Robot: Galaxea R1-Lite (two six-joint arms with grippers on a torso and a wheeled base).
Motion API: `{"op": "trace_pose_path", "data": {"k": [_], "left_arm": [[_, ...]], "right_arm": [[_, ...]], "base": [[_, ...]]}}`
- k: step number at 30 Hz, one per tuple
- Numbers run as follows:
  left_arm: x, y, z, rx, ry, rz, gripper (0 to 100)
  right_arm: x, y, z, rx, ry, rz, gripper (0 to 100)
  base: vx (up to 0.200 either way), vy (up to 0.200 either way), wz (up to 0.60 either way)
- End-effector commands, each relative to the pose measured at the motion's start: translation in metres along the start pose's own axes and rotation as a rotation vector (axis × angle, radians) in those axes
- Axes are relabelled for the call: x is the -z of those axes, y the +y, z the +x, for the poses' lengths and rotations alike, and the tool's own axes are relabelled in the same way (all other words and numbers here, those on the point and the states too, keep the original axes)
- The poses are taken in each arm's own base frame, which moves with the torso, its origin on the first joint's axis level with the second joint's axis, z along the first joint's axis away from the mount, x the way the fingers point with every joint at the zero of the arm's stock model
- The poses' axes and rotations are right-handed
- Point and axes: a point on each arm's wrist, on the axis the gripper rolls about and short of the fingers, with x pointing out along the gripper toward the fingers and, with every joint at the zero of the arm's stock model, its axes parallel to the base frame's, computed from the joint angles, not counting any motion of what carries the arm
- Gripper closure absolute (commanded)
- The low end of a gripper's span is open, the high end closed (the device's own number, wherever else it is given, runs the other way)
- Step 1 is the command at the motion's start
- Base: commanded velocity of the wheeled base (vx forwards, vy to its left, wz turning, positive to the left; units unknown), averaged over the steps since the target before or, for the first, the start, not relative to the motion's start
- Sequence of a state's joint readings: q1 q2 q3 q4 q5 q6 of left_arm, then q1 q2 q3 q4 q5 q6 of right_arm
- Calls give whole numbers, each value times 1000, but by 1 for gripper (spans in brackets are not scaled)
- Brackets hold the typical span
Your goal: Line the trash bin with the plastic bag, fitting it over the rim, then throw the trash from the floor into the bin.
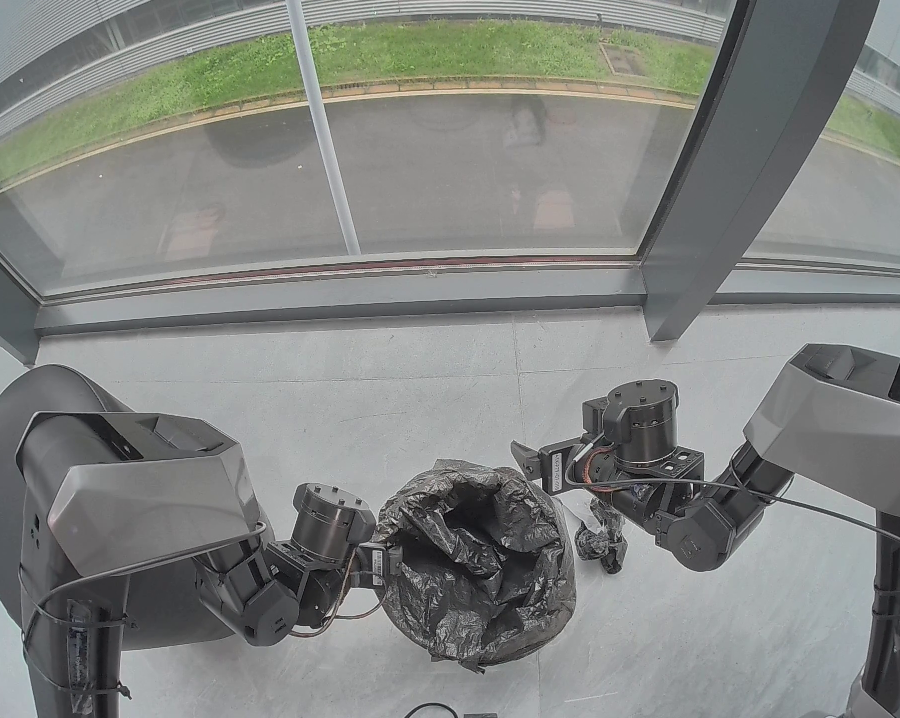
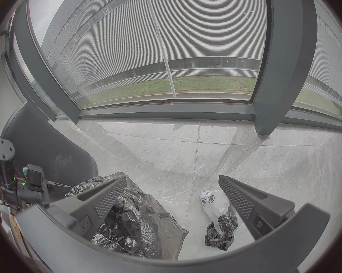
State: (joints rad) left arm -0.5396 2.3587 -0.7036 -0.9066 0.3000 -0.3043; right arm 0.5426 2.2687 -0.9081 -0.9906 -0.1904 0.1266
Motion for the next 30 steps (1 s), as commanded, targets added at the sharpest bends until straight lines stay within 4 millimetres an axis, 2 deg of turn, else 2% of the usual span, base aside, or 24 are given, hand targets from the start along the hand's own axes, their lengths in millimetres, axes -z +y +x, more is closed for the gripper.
{"op": "trace_pose_path", "data": {"k": [1,4,12,18,23,30], "left_arm": [[-8,-7,-20,32,-29,8,0],[-8,-15,-37,67,-40,30,0],[-12,-22,-45,96,-60,34,0],[-24,-30,-59,131,-110,35,0],[-26,-35,-54,137,-122,73,0],[-27,-45,-29,128,-127,118,0]], "right_arm": [[1,0,0,-1,1,-1,0],[1,0,0,0,4,-2,0],[1,1,0,-2,3,-2,0],[0,1,0,-2,1,-2,0],[1,1,0,-2,4,-2,0],[1,1,0,-2,3,-2,0]], "base": [[0,0,0],[0,0,0],[0,0,0],[0,0,0],[0,0,0],[0,0,0]]}}
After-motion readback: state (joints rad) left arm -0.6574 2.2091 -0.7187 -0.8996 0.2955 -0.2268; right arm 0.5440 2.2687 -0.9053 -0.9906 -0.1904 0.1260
